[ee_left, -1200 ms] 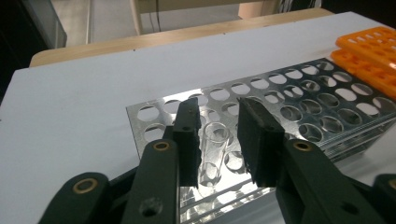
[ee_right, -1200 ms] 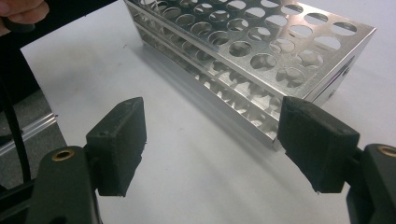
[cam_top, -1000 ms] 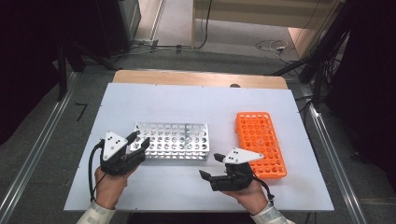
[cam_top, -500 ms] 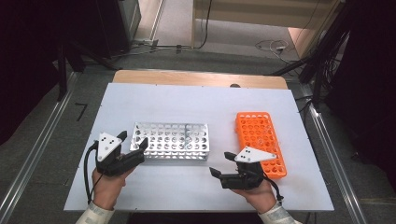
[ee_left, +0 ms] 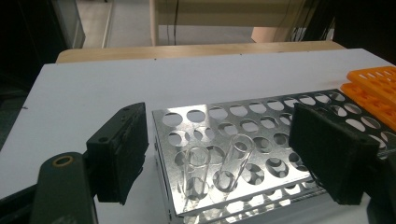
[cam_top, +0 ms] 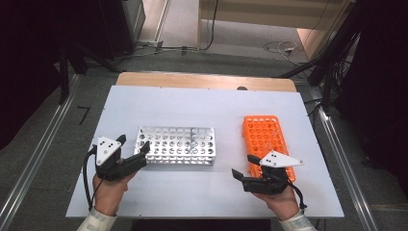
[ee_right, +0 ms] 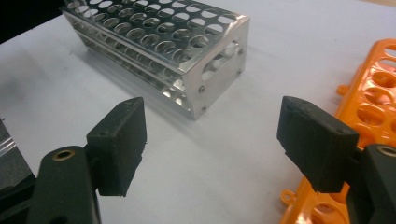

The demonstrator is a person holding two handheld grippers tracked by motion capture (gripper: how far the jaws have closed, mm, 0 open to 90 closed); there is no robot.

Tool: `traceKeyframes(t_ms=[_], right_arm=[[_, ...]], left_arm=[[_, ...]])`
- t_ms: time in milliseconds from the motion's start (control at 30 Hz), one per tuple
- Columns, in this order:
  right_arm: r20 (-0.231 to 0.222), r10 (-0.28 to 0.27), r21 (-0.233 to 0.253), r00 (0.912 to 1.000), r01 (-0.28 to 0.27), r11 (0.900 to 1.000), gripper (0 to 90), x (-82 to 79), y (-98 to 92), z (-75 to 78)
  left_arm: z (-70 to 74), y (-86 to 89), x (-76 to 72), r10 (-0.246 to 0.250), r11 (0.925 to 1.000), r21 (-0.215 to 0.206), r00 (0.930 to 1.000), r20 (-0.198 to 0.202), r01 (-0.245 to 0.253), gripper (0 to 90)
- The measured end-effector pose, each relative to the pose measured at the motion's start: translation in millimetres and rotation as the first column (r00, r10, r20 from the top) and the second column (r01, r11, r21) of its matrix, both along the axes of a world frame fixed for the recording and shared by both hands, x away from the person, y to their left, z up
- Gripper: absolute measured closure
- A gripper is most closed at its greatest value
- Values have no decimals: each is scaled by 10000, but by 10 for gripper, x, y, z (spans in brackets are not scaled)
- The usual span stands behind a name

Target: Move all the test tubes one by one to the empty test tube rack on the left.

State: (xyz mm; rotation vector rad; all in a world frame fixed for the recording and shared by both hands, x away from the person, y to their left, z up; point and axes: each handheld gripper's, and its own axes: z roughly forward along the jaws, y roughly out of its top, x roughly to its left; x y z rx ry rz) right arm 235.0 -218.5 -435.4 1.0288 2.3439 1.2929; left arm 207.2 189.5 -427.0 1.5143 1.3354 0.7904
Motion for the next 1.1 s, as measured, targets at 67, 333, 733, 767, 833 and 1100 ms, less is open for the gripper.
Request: traceKeyframes(t_ms=[67,333,733,767,833,1100], right_arm=[[-17,-93,13,10000,93,10000,226,-5,-44,6],[79,-511,71,9987,510,9987,229,-35,-246,22],[161,-1244,17,9921,1244,9922,232,-117,-561,13],[176,-1325,26,9910,1325,9912,233,-118,-593,10],[186,-1553,9,9877,1553,9879,235,-117,-663,7],[131,-2606,-36,9654,2607,9654,250,-29,-893,-63]], left_arm=[[-2,6,2,17,10000,-17,10000,-38,-17,190],[-2,4,-3,41,10000,0,10000,-46,-41,178],[-2,5,-5,73,10000,20,10000,-43,-73,179],[-1,4,-6,87,10000,33,10000,-40,-87,178],[-1,2,-7,90,10000,34,10000,-37,-90,178],[6,-2,-10,64,10000,8,10000,-13,-64,179]])
